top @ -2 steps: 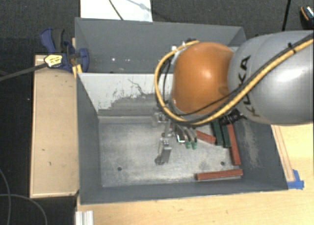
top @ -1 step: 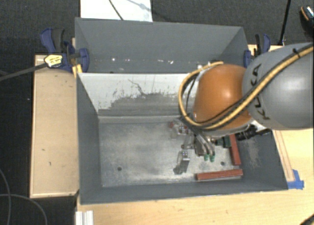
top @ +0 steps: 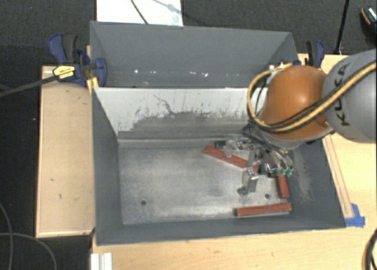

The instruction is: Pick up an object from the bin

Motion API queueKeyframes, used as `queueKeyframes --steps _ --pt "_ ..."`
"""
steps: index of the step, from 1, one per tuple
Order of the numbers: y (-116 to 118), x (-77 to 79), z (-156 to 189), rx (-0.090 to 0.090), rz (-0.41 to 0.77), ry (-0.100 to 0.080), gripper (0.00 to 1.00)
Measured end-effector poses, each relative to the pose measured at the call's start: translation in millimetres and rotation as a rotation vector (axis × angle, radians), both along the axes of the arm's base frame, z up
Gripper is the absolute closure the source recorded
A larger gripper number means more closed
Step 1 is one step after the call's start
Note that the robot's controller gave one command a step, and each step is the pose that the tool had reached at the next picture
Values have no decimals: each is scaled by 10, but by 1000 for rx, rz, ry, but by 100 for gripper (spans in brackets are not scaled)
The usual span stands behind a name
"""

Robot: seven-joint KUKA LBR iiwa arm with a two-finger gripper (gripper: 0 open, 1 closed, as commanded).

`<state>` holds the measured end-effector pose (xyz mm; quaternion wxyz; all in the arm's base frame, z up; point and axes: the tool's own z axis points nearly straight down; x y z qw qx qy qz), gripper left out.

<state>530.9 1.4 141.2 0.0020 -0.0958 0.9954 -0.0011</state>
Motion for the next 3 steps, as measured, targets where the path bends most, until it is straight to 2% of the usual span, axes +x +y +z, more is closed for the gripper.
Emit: queueKeyframes --steps 1,2,3 --pt "-725 391 -708 -1 76 3 0" --pt "-670 399 -670 3 76 1 100" --pt "-665 544 696 -1 221 -7 100"
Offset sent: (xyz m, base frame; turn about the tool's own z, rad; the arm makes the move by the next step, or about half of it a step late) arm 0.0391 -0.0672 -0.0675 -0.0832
